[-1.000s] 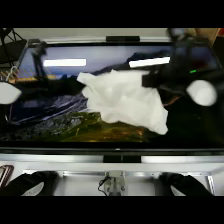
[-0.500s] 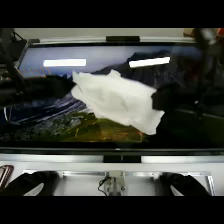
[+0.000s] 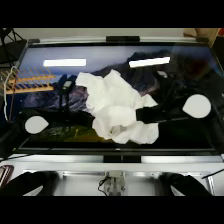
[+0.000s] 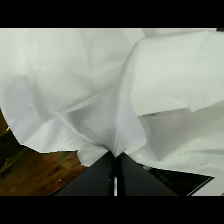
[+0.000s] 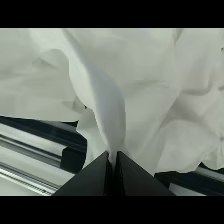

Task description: Fold the shirts.

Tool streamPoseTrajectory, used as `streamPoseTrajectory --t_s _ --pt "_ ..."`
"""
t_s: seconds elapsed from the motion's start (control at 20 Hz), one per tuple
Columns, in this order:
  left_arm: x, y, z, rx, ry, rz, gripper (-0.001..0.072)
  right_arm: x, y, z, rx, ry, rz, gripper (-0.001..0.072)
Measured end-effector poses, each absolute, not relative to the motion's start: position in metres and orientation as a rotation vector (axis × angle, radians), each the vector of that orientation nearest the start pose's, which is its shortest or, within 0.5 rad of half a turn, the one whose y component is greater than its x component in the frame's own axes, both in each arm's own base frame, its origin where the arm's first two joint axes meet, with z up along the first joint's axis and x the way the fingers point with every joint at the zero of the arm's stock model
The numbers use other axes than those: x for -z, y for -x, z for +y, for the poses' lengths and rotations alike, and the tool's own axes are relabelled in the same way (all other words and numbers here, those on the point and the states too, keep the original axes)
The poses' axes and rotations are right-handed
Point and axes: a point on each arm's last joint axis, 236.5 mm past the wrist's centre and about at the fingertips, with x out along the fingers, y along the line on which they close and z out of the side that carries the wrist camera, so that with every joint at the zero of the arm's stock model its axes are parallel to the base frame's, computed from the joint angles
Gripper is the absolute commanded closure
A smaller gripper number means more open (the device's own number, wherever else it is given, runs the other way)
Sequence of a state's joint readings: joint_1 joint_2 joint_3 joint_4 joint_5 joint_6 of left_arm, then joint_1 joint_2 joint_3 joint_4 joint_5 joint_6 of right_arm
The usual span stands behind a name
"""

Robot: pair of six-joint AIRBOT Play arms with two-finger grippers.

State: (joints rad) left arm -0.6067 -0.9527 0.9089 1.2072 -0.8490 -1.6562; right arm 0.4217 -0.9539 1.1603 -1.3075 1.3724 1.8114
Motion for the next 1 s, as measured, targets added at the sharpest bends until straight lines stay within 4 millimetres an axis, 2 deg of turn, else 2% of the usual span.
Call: streamPoseTrajectory --t_s 0.2,0.4,0.55,0.7,0.85,1.0 --pt "-0.058 -0.271 -0.258 0.691 -0.020 0.997 0.0648 -0.098 -0.255 0.176 -0.397 -0.104 1.306 0.0657" --pt "-0.050 -0.270 -0.254 0.685 -0.057 1.007 0.0648 -0.076 -0.239 0.176 -0.362 0.060 1.334 0.0657" --pt "-0.045 -0.271 -0.253 0.674 -0.055 1.024 0.0649 -0.073 -0.241 0.187 -0.344 0.139 1.264 0.0656" --pt "-0.042 -0.271 -0.253 0.663 -0.047 1.037 0.0650 -0.072 -0.238 0.195 -0.312 0.144 1.236 0.0657" --pt "-0.039 -0.271 -0.252 0.655 -0.040 1.046 0.0650 -0.061 -0.226 0.182 -0.199 0.133 1.297 0.0656" --pt "-0.025 -0.265 -0.251 0.620 0.012 1.095 0.0650 -0.034 -0.208 0.164 -0.092 0.142 1.383 0.0656"
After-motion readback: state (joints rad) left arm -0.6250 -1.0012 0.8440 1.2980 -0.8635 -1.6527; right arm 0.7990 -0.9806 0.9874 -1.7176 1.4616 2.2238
